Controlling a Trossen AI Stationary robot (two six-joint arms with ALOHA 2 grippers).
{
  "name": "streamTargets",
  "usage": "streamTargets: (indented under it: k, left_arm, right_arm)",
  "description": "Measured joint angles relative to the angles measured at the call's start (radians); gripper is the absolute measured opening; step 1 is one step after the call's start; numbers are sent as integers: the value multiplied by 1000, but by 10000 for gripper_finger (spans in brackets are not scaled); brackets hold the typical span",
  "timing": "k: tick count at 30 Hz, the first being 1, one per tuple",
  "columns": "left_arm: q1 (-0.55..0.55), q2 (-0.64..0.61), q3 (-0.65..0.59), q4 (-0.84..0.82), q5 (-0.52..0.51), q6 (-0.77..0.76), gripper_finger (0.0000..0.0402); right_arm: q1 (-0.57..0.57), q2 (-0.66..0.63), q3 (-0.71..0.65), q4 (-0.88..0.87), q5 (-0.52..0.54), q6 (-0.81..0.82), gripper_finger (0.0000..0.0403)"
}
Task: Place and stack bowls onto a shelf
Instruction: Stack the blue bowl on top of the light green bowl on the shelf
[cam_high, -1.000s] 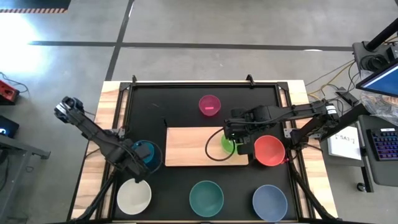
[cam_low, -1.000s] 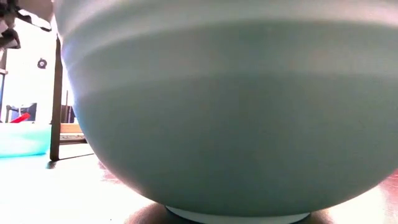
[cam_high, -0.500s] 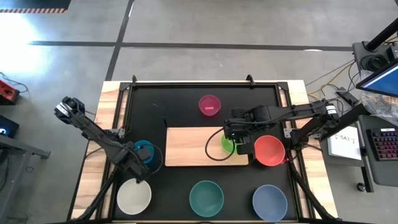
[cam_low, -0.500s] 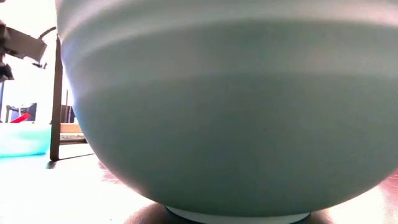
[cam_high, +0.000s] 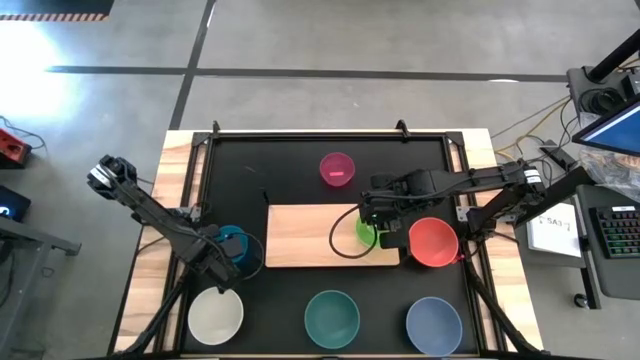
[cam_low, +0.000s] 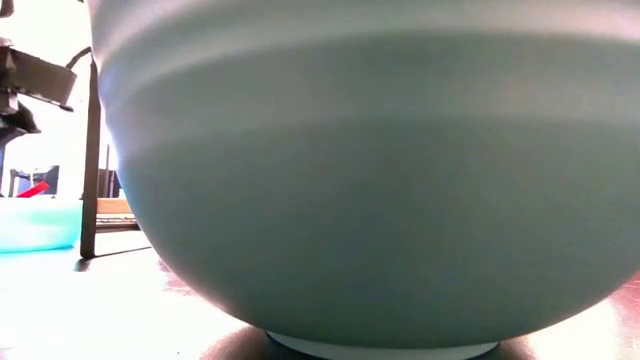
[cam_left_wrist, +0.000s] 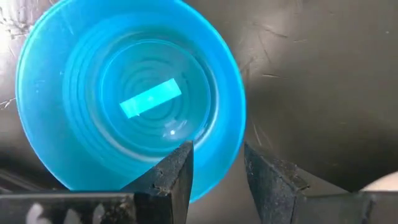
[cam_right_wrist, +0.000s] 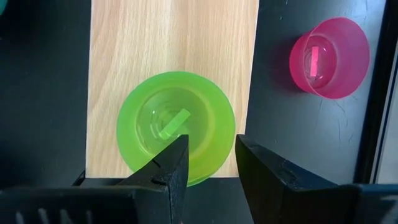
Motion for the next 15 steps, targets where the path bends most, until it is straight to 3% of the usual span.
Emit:
streamTargets:
  k: [10, 15]
  left_arm:
    - [2, 0, -73, 138, -38, -53, 119]
    - [2, 0, -100, 183, -40, -86, 71]
  right_arm:
    - [0, 0, 0, 1, 0, -7, 125]
    - [0, 0, 0, 5, 0, -7, 123]
